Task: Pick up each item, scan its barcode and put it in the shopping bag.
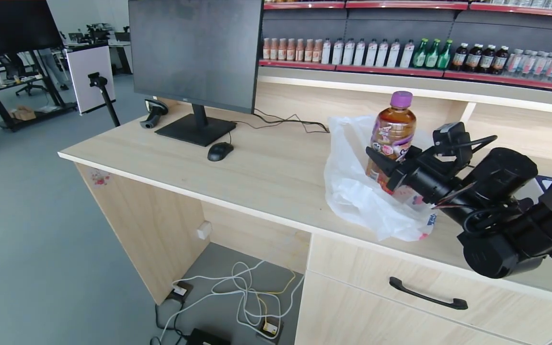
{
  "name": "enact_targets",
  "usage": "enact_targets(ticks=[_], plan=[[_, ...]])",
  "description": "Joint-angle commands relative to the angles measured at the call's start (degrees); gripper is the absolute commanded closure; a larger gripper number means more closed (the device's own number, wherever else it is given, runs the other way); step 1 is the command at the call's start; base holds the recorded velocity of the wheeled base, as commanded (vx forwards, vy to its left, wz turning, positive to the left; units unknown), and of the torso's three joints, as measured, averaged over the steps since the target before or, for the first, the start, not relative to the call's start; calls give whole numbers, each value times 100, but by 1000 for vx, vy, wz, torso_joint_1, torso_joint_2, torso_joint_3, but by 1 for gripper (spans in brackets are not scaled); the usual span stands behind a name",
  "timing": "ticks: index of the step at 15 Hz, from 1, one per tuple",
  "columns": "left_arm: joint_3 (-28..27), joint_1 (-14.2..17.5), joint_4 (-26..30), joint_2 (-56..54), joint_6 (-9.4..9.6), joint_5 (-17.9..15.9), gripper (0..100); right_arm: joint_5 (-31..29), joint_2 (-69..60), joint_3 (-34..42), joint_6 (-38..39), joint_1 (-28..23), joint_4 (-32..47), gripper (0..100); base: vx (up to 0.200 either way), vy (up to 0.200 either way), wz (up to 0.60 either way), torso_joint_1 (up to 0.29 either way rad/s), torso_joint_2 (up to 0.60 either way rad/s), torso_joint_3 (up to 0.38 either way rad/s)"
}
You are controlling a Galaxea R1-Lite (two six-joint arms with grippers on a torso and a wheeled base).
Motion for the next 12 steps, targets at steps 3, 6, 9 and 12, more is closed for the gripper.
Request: enact_targets(ticks=[3, 6, 9, 12], plan=[[0, 9, -1, 6, -9, 1, 0, 4, 175, -93, 79, 135, -8, 100, 0, 0, 0, 0, 0, 0], [0, 9, -1, 6, 0, 1, 0, 4, 192, -164, 308, 372, -8, 100, 0, 0, 0, 0, 0, 0], [0, 9, -1, 6, 0, 1, 0, 13, 315, 3, 343, 425, -8, 100, 0, 0, 0, 0, 0, 0], [0, 0, -1, 6, 0, 1, 0, 4, 500, 3, 325, 416, -8, 100, 0, 0, 0, 0, 0, 0]])
